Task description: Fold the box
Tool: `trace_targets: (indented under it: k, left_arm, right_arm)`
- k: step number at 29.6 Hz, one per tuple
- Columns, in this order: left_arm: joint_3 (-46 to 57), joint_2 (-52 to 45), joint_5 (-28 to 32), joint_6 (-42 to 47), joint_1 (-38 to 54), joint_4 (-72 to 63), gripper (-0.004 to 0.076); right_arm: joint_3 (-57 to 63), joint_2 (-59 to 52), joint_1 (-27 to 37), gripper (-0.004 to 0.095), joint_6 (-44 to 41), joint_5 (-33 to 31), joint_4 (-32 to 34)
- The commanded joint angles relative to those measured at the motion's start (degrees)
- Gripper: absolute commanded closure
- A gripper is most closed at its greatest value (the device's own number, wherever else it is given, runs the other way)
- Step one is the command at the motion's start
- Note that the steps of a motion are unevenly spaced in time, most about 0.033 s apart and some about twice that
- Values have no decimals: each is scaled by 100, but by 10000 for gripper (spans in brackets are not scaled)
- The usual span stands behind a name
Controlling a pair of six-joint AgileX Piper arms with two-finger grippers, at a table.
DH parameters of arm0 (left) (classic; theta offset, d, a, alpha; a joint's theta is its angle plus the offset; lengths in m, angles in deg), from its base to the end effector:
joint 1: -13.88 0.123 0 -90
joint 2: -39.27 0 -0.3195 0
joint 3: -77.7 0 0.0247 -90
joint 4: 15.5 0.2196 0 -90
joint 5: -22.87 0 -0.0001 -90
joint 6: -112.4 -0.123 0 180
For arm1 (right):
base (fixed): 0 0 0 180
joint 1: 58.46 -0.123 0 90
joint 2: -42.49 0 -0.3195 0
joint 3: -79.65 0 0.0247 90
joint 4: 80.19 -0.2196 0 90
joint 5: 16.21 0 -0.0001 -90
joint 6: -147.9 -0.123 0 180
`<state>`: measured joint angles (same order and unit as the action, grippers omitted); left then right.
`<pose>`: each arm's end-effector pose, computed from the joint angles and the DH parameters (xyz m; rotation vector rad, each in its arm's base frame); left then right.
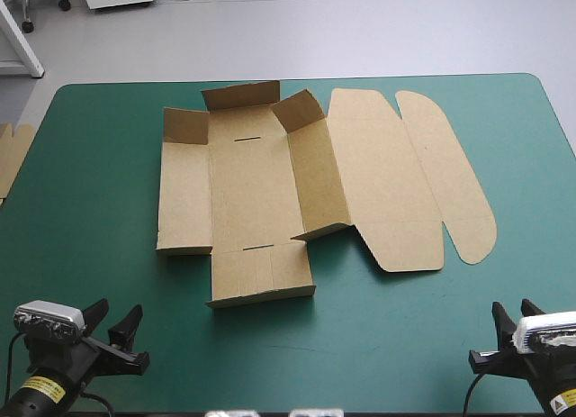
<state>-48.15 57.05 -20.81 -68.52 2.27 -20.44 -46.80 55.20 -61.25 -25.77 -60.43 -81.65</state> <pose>0.0060 -0.0087 0.2592 0.1956 2.0124 -0.2181 -0.0055 0.0019 0.2612 -0.1476 1.9224 -0.0120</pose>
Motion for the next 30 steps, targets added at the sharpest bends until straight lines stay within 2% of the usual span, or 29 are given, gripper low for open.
trace_targets:
  k: [1,6,13,24,30]
  left_arm:
    - [-269,105,343,-12,12,-118,323]
    - [-534,216,436,-58,12,-118,323]
    - [-774,1007,386,-58,12,-177,323]
    - [-2094,2776,435,-21,12,-214,323]
    - [-2941,3854,438,92,12,-592,323]
  right_arm:
    - [-138,130,38,517,11,406,-35]
    - [-138,290,38,517,11,430,-74]
    - [-223,579,38,501,11,532,-236]
    - [-835,1343,38,457,53,548,-260]
    - [-925,1784,38,457,-31,952,-234]
